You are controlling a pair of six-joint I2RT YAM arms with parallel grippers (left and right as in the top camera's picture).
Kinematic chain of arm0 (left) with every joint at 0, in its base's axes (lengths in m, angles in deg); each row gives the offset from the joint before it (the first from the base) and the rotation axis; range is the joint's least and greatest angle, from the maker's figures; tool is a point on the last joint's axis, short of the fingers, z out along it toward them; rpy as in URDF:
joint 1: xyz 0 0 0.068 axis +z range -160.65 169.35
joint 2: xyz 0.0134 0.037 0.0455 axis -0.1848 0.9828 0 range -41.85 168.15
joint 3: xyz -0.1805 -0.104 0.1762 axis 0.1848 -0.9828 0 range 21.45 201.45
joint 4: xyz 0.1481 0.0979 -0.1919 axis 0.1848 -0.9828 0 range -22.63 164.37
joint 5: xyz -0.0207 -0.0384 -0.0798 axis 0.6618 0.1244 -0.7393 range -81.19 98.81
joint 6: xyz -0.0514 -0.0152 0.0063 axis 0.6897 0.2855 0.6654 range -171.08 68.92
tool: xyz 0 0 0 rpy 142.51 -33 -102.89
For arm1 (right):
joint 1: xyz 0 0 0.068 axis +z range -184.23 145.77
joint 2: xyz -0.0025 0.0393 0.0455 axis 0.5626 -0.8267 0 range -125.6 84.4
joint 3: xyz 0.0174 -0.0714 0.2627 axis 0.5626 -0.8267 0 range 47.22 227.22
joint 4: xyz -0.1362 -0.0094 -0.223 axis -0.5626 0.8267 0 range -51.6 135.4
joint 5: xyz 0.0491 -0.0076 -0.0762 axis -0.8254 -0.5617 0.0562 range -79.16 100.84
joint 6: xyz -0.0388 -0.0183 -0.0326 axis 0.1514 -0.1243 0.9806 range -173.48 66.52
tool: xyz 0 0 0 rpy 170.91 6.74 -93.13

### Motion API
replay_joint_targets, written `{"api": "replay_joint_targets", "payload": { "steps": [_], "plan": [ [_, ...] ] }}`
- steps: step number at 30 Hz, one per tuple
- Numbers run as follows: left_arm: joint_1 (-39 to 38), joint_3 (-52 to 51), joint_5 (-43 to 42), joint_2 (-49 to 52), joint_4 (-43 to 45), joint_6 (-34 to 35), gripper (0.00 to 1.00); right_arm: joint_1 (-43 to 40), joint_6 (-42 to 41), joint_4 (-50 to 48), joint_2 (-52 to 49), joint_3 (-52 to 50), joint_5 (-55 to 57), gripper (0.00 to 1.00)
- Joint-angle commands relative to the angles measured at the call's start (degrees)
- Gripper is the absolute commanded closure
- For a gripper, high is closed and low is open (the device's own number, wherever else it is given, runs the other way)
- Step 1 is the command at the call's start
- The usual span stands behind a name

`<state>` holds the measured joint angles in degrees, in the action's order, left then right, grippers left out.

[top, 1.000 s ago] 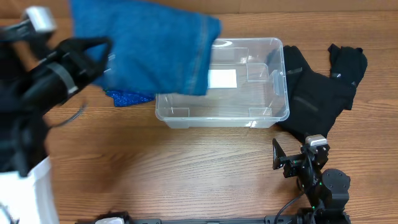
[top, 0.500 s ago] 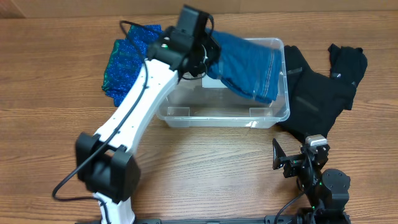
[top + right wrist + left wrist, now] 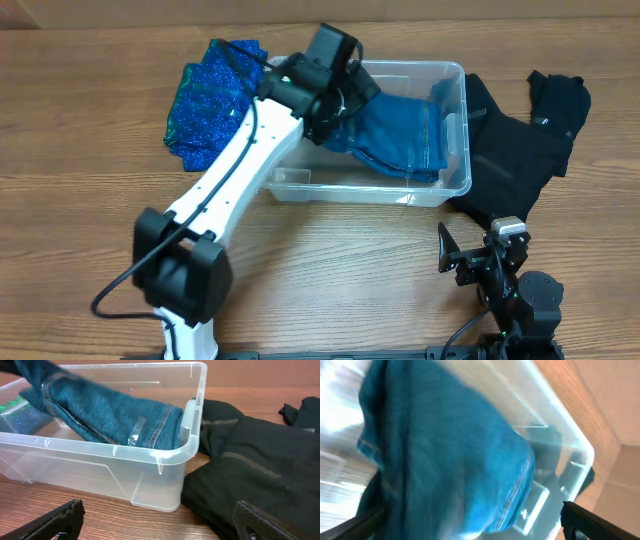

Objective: Pack container
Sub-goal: 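Lift the jeans with the left gripper and drop them into the bin, then grasp the sparkly blue garment with the left gripper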

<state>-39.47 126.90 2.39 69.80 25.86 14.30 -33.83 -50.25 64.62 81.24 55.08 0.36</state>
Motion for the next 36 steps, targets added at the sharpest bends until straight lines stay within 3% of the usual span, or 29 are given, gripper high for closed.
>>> {"api": "replay_joint_targets", "payload": {
  "steps": [1,3,8,15,23,28,29,31,34,36],
  "plan": [
    [7.13,1.66,-0.42,-13.14,-2.78,-16.00,0.00,-0.15,0.22,0.02,0.46,-0.31,0.13,0.00],
    [14.95,1.64,-0.09,-16.28,-7.52,-26.60,0.00,-0.15,0.22,0.00,0.46,-0.31,0.13,0.00],
    [31.98,1.62,-0.50,-13.64,-15.34,-41.48,0.00,-0.15,0.22,0.02,0.46,-0.31,0.13,0.00],
    [46.27,1.62,-12.02,5.66,-13.81,-58.84,0.00,-0.15,0.22,0.00,0.46,-0.31,0.13,0.00],
    [47.25,1.64,-24.81,21.59,-4.70,-64.15,0.00,-0.15,0.22,0.00,0.46,-0.31,0.13,0.00],
    [44.68,1.64,-26.62,23.69,0.55,-62.90,0.05,-0.15,0.22,0.00,0.46,-0.31,0.13,0.00],
    [44.00,1.64,-23.80,23.69,0.81,-61.29,0.12,-0.15,0.22,0.00,0.46,-0.31,0.13,0.00],
    [42.86,1.62,-20.72,23.69,0.76,-60.72,0.49,-0.15,0.22,0.00,0.46,-0.31,0.13,0.00],
    [41.77,1.64,-19.74,23.69,0.39,-62.23,0.61,-0.15,0.22,0.00,0.46,-0.31,0.13,0.00],
    [41.38,1.68,-18.71,23.61,-1.68,-62.18,0.96,-0.15,0.22,0.00,0.46,-0.31,0.13,0.00]
  ]
}}
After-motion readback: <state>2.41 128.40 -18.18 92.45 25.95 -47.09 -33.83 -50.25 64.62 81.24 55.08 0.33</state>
